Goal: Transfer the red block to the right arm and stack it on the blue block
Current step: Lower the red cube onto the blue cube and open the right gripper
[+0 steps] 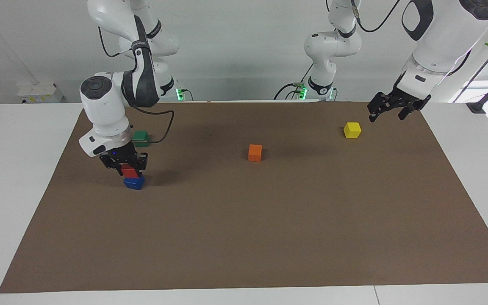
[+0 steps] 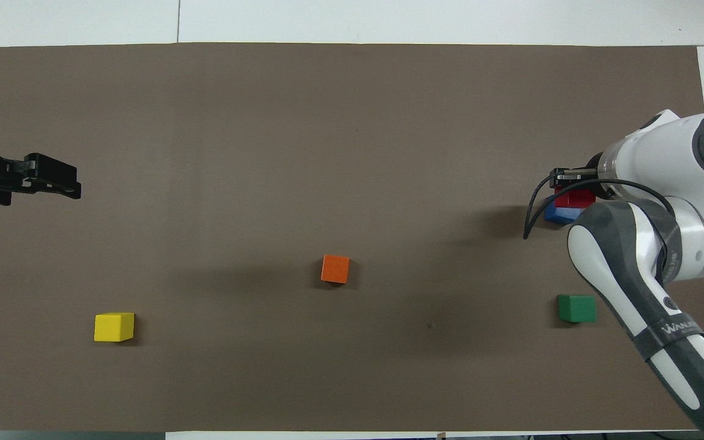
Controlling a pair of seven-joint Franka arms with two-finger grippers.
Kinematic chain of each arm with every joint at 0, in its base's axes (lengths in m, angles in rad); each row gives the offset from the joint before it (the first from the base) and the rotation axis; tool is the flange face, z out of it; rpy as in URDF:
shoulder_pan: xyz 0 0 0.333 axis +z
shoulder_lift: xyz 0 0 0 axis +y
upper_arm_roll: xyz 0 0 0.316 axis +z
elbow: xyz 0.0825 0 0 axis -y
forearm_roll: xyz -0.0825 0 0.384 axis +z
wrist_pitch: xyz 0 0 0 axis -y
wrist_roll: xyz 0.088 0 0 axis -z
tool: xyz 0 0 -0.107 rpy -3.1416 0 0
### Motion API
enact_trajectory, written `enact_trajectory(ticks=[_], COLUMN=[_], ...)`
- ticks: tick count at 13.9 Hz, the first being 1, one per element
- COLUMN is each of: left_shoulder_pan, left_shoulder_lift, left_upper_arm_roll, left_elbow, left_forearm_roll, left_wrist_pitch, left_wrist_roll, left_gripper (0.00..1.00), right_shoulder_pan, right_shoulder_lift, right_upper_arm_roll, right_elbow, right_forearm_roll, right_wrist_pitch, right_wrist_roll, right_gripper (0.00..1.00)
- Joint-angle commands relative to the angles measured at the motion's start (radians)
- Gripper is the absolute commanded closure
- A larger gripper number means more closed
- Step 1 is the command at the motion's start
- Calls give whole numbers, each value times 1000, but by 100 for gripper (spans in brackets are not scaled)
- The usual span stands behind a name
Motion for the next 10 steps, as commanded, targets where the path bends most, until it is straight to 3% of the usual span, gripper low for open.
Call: enact_trajectory(ticks=[1,7,10], left_shoulder_pan=[-17,2,2], left_shoulder_lift=[4,-36,-33], left_upper_arm_roll=[14,11,14], left_elbow=[10,-13,-15], left_forearm_roll=[-12,-13,-12], left_wrist_pitch=[-15,-81,-6], left_wrist_roll=[15,11,20], left_gripper=[0,0,0], right_shoulder_pan=[-45,-55,-58], right_shoulder_lift=[-11,38,41], right_upper_arm_roll=[13,13,13], right_elbow=[-42,-77,-77], right_forearm_roll=[-17,0,0], right_wrist_pitch=[43,137,117], right_wrist_roll=[-17,2,-4], right_gripper=[100,100,100])
